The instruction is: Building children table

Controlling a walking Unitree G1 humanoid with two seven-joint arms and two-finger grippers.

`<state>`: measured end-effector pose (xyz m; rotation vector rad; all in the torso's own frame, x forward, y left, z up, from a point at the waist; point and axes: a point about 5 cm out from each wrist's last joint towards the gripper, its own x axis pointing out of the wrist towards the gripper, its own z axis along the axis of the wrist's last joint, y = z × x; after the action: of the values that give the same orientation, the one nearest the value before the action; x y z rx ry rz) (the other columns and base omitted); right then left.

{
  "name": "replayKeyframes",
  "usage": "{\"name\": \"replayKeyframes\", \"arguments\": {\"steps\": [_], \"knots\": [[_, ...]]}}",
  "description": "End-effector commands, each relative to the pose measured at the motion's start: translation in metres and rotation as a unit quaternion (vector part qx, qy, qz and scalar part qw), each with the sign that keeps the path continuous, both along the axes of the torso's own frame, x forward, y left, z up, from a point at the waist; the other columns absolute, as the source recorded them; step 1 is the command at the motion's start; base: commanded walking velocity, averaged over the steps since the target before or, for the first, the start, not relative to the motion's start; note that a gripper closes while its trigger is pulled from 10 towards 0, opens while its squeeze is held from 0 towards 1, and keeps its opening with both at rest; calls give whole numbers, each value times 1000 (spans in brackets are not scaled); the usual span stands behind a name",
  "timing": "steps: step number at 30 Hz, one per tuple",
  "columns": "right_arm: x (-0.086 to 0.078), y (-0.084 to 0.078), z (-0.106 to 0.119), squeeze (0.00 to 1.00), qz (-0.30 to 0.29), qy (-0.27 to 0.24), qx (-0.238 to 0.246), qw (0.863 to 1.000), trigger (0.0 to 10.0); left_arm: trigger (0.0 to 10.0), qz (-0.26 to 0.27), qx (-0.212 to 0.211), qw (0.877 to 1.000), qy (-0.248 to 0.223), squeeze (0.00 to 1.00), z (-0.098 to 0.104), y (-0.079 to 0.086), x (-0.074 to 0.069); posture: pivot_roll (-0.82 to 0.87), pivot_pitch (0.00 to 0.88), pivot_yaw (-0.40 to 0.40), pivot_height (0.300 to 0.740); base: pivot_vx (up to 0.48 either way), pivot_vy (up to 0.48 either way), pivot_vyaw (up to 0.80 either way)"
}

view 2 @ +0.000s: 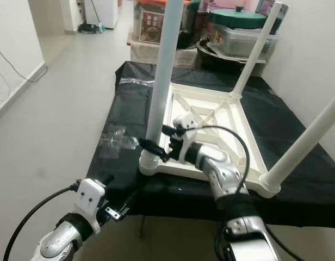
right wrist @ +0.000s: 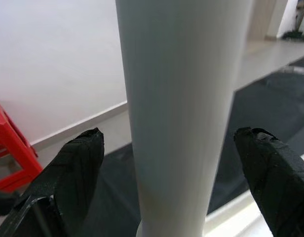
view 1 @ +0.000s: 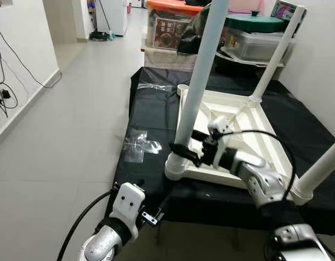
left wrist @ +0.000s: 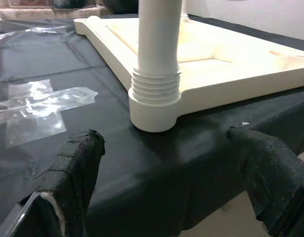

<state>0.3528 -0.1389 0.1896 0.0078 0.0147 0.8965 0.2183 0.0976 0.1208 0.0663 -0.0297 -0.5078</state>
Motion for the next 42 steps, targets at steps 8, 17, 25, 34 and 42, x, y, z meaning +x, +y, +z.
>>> {"name": "replayKeyframes", "arguments": {"steps": [8, 17, 25, 34, 42], "knots": [[11, 16, 1, 0, 7, 2, 14, 1000, 10000, 10000, 13, -3, 1000, -28, 0, 10, -2, -5, 126, 69, -151, 740, 0, 0, 0], [17, 30, 2, 0, 23, 7, 30, 999, 10000, 10000, 11, -4, 999, -30, 0, 13, -4, -10, 138, 92, -162, 740, 0, 0, 0], [22, 31, 2, 0, 19, 8, 46, 999, 0, 10000, 9, 0, 999, -33, 0, 15, -4, -14, 143, 109, -165, 740, 0, 0, 0], [19, 22, -3, 0, -5, 1, 55, 998, 0, 10000, 7, 5, 999, -33, 0, 16, -5, -13, 137, 110, -153, 740, 0, 0, 0], [10, 7, -16, 0, -47, -7, 84, 995, 0, 10000, 3, 10, 999, -30, 0, 15, -5, -11, 135, 107, -143, 740, 0, 0, 0]]}}
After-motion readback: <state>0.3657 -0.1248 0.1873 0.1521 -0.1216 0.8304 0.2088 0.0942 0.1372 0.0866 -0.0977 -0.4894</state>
